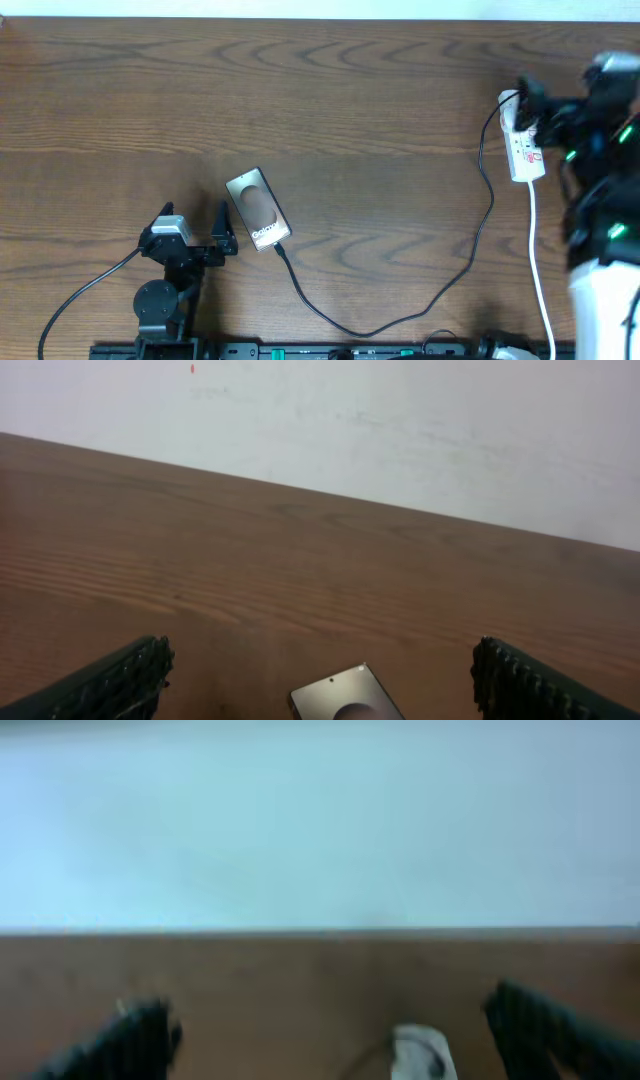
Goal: Plug charger to phone and switch on socket
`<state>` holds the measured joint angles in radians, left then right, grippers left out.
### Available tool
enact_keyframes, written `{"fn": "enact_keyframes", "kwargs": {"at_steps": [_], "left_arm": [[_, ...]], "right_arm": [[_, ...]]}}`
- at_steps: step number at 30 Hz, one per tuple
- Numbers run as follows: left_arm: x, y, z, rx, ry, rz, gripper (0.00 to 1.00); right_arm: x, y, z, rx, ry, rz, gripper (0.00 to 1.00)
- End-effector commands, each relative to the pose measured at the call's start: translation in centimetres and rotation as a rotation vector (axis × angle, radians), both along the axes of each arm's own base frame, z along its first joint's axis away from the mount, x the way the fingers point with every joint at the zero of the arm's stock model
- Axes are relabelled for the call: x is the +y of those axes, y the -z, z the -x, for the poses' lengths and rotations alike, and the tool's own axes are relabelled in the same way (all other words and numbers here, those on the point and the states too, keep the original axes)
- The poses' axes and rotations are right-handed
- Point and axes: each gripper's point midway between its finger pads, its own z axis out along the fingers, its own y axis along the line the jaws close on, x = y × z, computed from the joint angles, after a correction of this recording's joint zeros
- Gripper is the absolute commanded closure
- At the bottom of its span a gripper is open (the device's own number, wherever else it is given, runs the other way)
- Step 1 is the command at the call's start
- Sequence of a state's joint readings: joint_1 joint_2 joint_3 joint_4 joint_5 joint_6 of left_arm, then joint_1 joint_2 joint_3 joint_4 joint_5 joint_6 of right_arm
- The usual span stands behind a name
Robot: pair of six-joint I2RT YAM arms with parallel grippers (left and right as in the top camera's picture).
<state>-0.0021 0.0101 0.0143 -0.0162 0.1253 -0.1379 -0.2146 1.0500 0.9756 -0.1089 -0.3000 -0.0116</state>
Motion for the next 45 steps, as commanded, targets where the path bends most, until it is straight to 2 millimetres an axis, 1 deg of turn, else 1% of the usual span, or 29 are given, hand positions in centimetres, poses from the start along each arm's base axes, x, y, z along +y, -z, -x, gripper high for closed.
{"fn": "enact_keyframes", "kwargs": {"at_steps": [1, 4, 10, 15, 17, 21, 25, 28, 45], "left_arm": [[-0.4, 1.4, 0.1, 0.048, 0.02, 0.007, 0.02], [-0.4, 1.4, 0.1, 0.048, 0.02, 0.007, 0.02], [-0.4, 1.4, 0.1, 0.048, 0.02, 0.007, 0.02], [-0.4, 1.4, 0.1, 0.048, 0.02, 0.007, 0.02], [-0.4, 1.4, 0.1, 0.048, 0.02, 0.008, 0.02], [-0.4, 1.4, 0.1, 0.048, 0.02, 0.007, 0.02], [-0.4, 1.4, 0.1, 0.047, 0.02, 0.007, 0.02], [-0.4, 1.4, 0.1, 0.048, 0.02, 0.007, 0.02], [-0.4, 1.4, 0.1, 0.048, 0.02, 0.007, 0.02]], "right_arm": [[2.8, 2.8, 2.6, -0.084, -0.063, 0.02, 0.01], [3.8, 4.5, 4.5, -0.176, -0.083, 0.035, 0.01], [4.3, 9.3, 8.5, -0.281, -0.081, 0.053, 0.01], [4.5, 13.3, 10.9, -0.304, -0.074, 0.057, 0.01], [4.4, 14.5, 11.3, -0.256, -0.068, 0.049, 0.01], [4.5, 15.6, 12.2, -0.215, -0.068, 0.051, 0.01], [4.6, 17.1, 12.9, -0.158, -0.069, 0.041, 0.01], [4.7, 18.0, 13.0, -0.124, -0.071, 0.035, 0.01], [4.7, 17.8, 13.0, -0.129, -0.071, 0.036, 0.01]]}}
